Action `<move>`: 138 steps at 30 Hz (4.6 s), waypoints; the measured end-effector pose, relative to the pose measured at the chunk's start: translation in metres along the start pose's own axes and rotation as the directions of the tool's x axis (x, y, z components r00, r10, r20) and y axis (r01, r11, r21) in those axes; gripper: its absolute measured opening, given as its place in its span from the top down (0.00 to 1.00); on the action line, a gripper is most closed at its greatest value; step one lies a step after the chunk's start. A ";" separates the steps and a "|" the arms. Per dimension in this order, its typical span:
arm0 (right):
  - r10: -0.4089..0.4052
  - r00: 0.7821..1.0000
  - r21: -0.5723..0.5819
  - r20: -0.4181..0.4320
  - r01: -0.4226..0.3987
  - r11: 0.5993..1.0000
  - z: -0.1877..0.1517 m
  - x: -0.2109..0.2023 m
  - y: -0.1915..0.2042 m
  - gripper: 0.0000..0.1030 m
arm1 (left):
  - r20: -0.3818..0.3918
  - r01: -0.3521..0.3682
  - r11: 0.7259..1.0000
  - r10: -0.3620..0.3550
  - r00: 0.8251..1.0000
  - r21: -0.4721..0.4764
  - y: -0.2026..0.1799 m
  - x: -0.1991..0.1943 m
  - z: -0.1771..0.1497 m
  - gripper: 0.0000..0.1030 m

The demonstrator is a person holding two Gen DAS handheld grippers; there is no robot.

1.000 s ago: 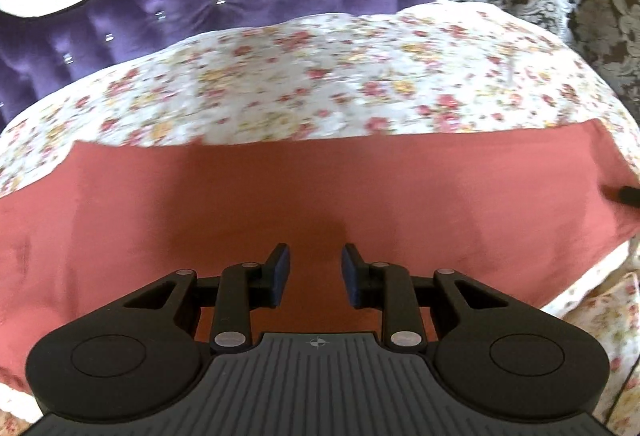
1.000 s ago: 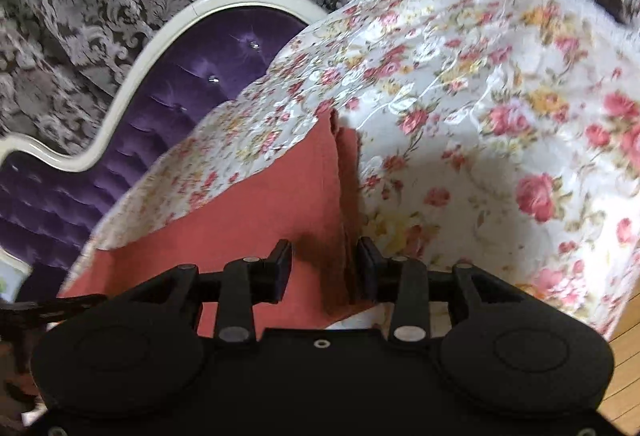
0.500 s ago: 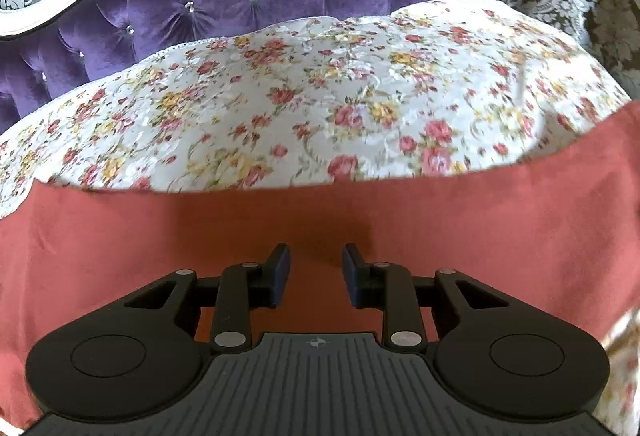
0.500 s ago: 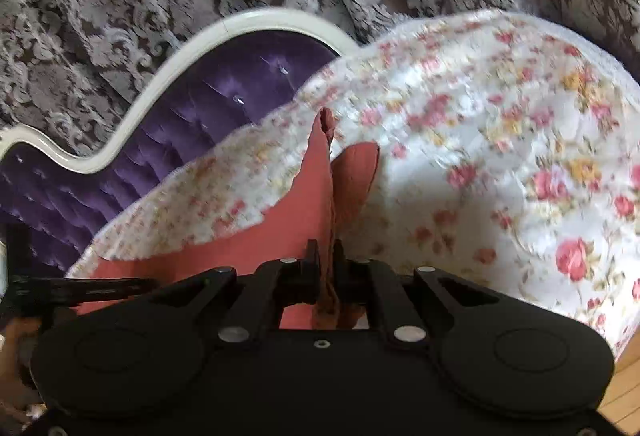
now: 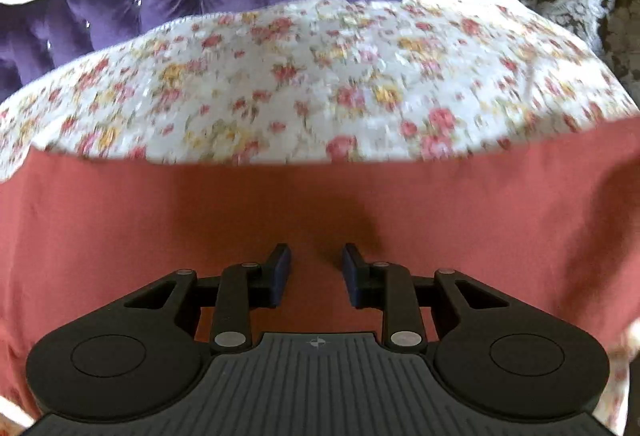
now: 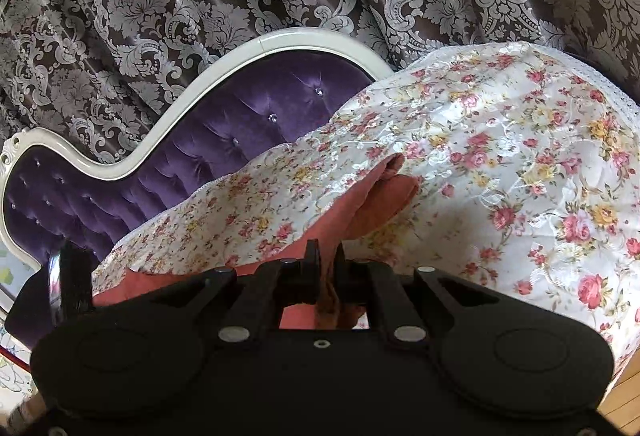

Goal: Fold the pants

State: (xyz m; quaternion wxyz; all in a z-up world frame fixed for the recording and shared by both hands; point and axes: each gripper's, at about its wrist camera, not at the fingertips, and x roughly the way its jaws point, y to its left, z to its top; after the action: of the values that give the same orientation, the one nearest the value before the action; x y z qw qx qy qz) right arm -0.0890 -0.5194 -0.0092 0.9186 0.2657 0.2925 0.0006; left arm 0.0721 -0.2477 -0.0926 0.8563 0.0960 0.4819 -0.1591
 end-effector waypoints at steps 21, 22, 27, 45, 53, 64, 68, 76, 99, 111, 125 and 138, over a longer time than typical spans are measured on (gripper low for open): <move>0.125 0.989 -0.205 -0.085 -0.140 0.969 -0.025 0.053 0.190 0.88 | 0.072 -0.115 0.982 0.127 0.989 -0.151 0.155 -0.082 -0.096 0.72; 0.145 0.983 -0.214 -0.110 -0.166 0.963 -0.033 0.065 0.206 0.88 | 0.076 -0.128 0.977 0.142 0.987 -0.172 0.168 -0.086 -0.099 0.72; 0.197 0.959 -0.263 -0.204 -0.247 0.933 -0.075 0.116 0.262 0.88 | 0.068 -0.181 0.948 0.205 0.976 -0.260 0.221 -0.095 -0.111 0.72; 0.235 0.919 -0.490 -0.316 -0.371 0.789 -0.169 0.157 0.321 0.44 | 0.094 -0.159 0.927 0.201 0.975 -0.340 0.265 -0.104 -0.117 0.72; 0.034 0.983 -0.402 -0.183 -0.106 0.909 -0.119 0.149 0.237 0.54 | 0.162 -0.078 0.970 0.117 0.980 -0.229 0.221 -0.091 -0.079 0.72; -0.096 0.974 -0.425 -0.205 0.000 0.905 -0.114 0.149 0.212 0.62 | 0.021 -0.091 0.955 0.101 0.995 -0.283 0.240 -0.039 -0.081 0.67; 0.053 0.980 -0.478 -0.190 -0.139 0.867 -0.095 0.160 0.241 0.61 | 0.063 -0.127 0.951 0.150 0.987 -0.283 0.254 -0.053 -0.069 0.68; 0.227 0.921 -0.589 -0.318 -0.379 0.714 -0.088 0.238 0.315 0.57 | 0.039 -0.191 0.924 0.215 0.976 -0.331 0.300 -0.020 -0.032 0.68; 0.236 0.864 -0.676 -0.445 -0.497 0.544 -0.127 0.305 0.356 0.82 | 0.062 -0.196 0.929 0.226 0.972 -0.315 0.308 -0.006 -0.046 0.66; 0.200 0.887 -0.591 -0.415 -0.431 0.682 -0.102 0.350 0.359 0.97 | 0.093 -0.205 0.935 0.241 0.966 -0.290 0.304 -0.007 -0.052 0.66; 0.198 0.930 -0.629 -0.309 -0.356 0.692 -0.108 0.265 0.357 0.70 | 0.022 -0.280 0.864 0.318 0.948 -0.418 0.375 -0.047 -0.083 0.66; 0.041 0.953 -0.695 -0.299 -0.247 0.675 -0.195 0.215 0.335 0.64 | -0.049 -0.268 0.825 0.282 0.958 -0.497 0.426 -0.053 -0.105 0.68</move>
State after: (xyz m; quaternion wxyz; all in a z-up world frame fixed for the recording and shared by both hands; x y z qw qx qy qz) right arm 0.0358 -0.1035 -0.0949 0.8990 -0.0992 0.3632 0.2238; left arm 0.1183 0.1915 -0.0974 0.8719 -0.0621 0.4764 0.0946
